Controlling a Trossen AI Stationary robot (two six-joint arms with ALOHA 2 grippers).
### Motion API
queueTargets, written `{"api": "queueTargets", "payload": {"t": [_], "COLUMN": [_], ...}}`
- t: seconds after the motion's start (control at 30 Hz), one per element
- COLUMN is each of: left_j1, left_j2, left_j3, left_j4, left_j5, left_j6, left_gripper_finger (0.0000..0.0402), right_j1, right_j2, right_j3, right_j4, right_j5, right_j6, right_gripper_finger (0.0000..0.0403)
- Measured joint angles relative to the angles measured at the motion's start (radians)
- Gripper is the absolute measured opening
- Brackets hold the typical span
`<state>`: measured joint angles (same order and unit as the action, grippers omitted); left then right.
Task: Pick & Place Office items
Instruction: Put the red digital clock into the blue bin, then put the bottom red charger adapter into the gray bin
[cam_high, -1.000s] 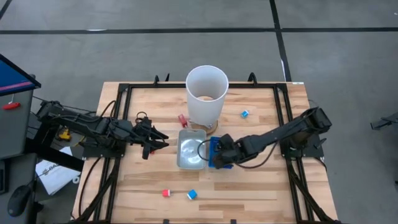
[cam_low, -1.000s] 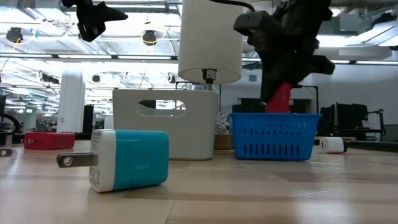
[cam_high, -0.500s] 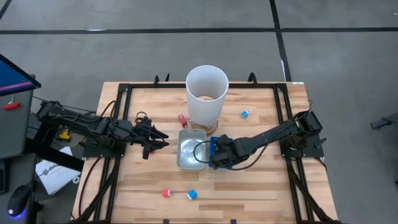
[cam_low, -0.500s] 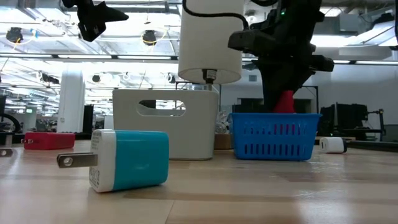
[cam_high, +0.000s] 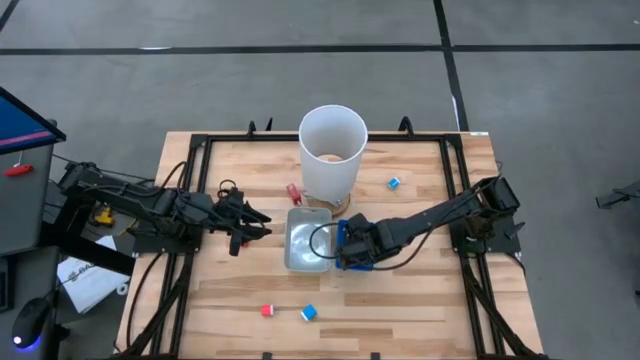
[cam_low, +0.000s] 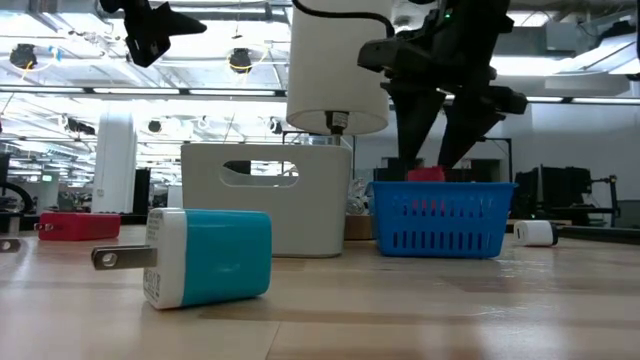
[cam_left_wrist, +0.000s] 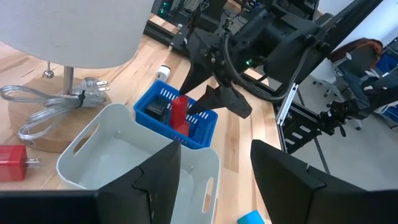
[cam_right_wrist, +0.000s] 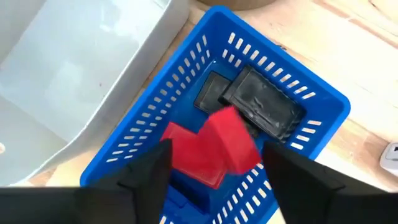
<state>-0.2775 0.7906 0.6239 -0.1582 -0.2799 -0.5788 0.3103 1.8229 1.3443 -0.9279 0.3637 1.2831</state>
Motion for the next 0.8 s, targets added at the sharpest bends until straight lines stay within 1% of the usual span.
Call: {"api": "queueTargets", "payload": {"t": [0.1, 0.33, 0.53, 0.67, 0.73, 0.8], "left_j1": [0.0, 0.0, 0.0, -0.009, -0.017, -0.019], "left_j2": [0.0, 0.0, 0.0, -0.001, -0.005, -0.004], "left_j3": [0.0, 0.0, 0.0, 0.001, 0.001, 0.001], "left_j4": [-0.012, -0.089, -0.118, -0.235, -0.33, -0.436], "left_j5": [-0.001, -0.002, -0.003, -0.002, -0.002, -0.003], "left_j6": [0.011, 0.016, 0.017, 0.003, -0.051, -0.141], "left_gripper_finger": [0.0191, 0.0191, 0.0191, 0.0191, 0.0192, 0.0196], "right_j1": [0.002, 0.013, 0.04, 0.073, 0.089, 0.107], "right_j2": [-0.015, -0.102, -0.192, -0.225, -0.232, -0.237], "right_j3": [-0.001, -0.001, 0.0, -0.001, -0.001, -0.001], "right_j4": [0.011, 0.032, -0.044, -0.131, -0.179, -0.223], "right_j5": [0.004, 0.06, 0.096, 0.098, 0.099, 0.104], "right_j6": [0.001, 0.011, 0.003, 0.022, 0.066, 0.12], "right_gripper_finger": [0.026, 0.0263, 0.0263, 0.0263, 0.0263, 0.0263]}}
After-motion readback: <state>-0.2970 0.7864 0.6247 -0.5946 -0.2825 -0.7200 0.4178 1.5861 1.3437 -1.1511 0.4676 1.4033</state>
